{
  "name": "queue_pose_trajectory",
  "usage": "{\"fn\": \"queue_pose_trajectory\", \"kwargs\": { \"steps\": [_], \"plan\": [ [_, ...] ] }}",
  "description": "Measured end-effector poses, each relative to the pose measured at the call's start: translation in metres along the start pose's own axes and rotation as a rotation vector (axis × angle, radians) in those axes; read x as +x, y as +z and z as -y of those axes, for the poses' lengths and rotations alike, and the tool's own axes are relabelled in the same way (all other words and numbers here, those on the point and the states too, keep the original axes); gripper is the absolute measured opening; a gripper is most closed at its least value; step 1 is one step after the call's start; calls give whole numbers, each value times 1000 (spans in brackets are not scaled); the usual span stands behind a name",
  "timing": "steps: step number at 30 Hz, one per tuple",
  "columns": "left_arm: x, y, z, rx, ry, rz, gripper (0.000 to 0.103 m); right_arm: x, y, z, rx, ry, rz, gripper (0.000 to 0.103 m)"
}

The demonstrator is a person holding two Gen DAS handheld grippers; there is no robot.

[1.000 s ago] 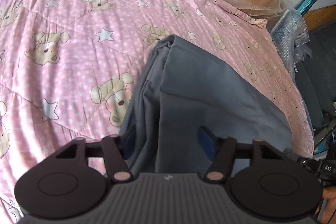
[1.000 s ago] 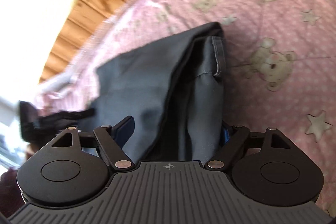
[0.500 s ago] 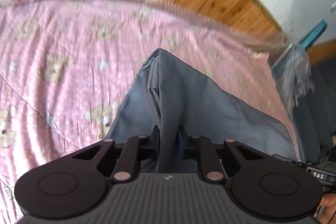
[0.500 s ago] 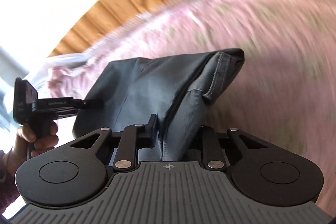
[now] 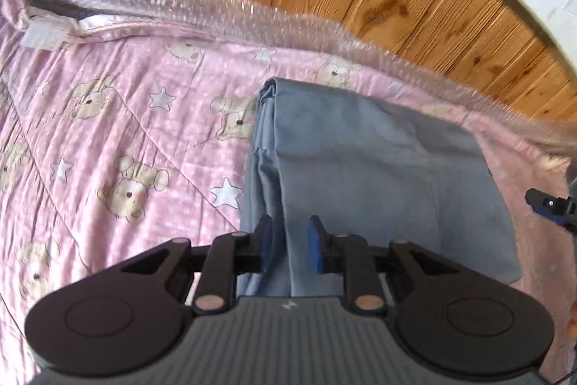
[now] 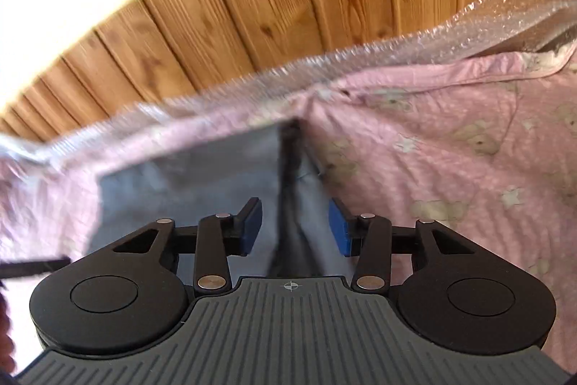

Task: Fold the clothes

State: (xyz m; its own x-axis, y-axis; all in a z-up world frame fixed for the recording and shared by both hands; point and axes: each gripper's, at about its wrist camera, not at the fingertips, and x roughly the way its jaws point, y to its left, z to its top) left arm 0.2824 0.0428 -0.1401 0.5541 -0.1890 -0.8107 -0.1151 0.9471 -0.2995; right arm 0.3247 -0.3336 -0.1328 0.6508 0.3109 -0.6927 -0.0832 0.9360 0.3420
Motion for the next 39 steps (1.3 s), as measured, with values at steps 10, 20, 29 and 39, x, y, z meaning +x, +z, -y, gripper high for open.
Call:
{"fn": "queue_pose_trajectory", "kwargs": {
  "steps": [10,20,29,39],
  "plan": [
    [52,-53,15,107,2,-82,25,39,-77,-14,-294,-18,-97,27],
    [8,-64,-37,-306,-85,-54,63,0,-45,56,60,21,-33,53],
    [36,-61,-52,-406,9,-1,16,15,-69,64,134,81,-80,7],
    [23,-60,-44,-282,78,-22,21,21,-78,57,7,-13,-157,10]
  ]
}}
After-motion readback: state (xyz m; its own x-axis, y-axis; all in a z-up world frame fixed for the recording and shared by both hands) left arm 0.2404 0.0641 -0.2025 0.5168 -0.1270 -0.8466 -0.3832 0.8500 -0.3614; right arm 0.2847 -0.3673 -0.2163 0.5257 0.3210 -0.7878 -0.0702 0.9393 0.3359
